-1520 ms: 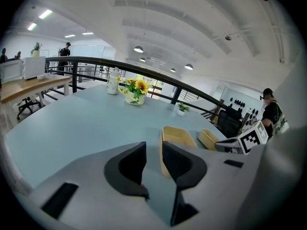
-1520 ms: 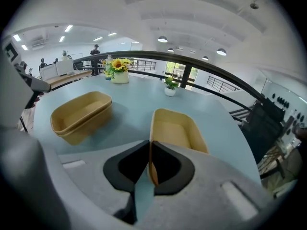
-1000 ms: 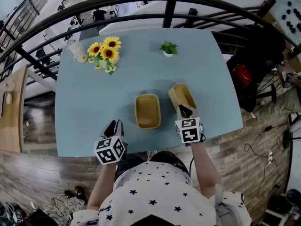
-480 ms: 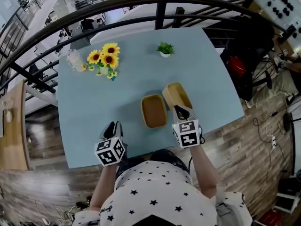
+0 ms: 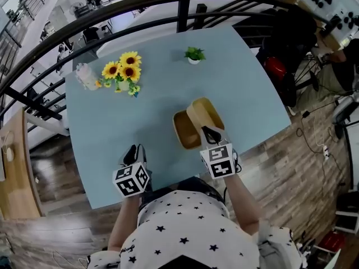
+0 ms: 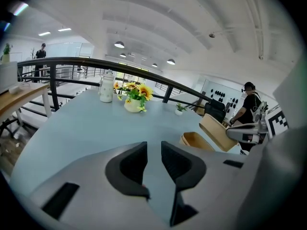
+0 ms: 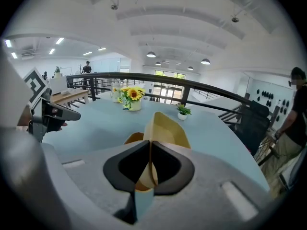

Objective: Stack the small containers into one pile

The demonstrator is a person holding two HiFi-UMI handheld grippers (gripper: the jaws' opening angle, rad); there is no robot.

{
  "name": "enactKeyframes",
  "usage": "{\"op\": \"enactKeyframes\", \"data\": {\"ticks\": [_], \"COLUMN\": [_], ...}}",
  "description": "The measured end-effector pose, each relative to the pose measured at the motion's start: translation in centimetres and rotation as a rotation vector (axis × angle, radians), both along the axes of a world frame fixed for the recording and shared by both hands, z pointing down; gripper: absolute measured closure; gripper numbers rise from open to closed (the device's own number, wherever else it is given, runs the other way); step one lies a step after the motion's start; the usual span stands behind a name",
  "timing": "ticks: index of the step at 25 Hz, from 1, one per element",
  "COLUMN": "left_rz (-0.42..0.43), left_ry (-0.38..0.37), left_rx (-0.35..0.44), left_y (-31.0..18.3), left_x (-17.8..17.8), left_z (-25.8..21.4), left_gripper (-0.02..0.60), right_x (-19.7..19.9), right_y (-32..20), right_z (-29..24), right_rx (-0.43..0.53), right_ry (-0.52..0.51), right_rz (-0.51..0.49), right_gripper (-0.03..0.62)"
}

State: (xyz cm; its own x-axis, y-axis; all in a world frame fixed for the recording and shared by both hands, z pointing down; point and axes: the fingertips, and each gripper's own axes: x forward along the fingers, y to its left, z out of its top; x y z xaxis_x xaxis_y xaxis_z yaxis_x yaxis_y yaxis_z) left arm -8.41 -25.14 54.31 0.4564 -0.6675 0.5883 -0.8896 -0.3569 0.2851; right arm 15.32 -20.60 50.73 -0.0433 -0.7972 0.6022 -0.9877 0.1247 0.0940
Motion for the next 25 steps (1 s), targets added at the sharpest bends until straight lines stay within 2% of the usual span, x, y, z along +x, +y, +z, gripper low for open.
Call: {"op": "enactKeyframes", "data": {"ticks": [10,25], "left_rz": [0.051,0.098], "left_ry": [0.015,0.016], "left_rx": [-0.013,-0.047], "left_y": [-1.5,-2.4], "left_x": [-3.1,-5.9], "left_z": [0.4,1.8], "left_gripper": [0.491,0.491], "right_x": [-3.8,-6.2], "right_y": [-0.3,-0.8], "right_z": [0.6,2.0], "right_rx": [-0.016,-0.047], "right_ry": [0.000,0.010], "right_rz": [0.047,0.109], "right_gripper": [0.566,0.566]}}
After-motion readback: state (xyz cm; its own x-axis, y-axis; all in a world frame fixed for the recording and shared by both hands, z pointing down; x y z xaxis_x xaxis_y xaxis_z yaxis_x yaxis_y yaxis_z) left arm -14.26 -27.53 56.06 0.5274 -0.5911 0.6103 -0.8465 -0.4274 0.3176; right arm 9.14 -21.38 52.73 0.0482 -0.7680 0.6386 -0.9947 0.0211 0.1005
